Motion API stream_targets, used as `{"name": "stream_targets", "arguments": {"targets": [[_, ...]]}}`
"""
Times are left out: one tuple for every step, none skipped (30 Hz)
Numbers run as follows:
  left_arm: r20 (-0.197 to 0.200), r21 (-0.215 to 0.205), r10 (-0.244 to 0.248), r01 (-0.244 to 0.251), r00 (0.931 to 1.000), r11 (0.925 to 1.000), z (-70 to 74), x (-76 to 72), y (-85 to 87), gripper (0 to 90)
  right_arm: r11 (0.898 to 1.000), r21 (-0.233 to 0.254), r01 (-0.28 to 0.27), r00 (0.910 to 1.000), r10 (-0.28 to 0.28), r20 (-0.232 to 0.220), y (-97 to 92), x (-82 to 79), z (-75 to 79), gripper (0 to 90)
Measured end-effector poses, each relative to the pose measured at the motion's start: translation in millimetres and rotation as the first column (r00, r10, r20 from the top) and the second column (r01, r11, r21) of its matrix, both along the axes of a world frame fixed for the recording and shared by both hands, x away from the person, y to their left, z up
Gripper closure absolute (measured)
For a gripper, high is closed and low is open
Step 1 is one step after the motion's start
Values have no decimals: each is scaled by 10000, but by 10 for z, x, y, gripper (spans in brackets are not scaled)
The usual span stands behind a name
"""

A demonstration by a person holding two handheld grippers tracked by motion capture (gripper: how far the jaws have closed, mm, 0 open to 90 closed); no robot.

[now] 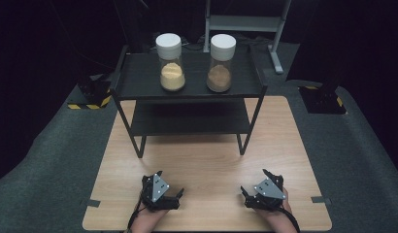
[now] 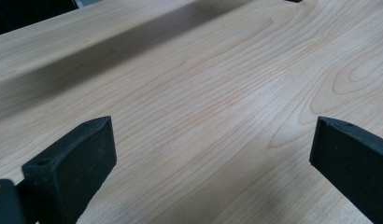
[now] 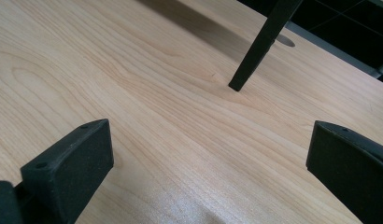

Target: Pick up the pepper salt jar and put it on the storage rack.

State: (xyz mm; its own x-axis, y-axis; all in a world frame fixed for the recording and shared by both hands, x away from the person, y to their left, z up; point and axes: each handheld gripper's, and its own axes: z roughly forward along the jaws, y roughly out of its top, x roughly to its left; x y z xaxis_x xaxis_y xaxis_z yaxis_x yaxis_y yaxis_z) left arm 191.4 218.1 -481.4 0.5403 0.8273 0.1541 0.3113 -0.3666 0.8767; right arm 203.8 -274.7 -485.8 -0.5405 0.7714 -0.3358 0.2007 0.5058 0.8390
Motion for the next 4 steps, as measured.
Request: {"name": "stream_targets", "arguments": {"targets": [[18, 2, 0, 0, 10000, 10000, -2, -3, 0, 7, 10000, -88, -2, 10000, 2, -15, 10, 2, 4, 0], [41, -4, 9, -9, 10000, 10000, -5, -7, -1, 8, 9998, -181, 1, 10000, 0, 20, 23, -2, 3, 0], [49, 2, 21, -21, 10000, 10000, -6, -9, -3, 7, 9997, -234, -7, 10000, 8, 72, 30, -10, -2, 0], [53, 10, 39, -39, 10000, 10000, -6, -11, -6, 7, 9996, -271, -4, 9999, 7, 132, 34, -19, -8, 0]]}}
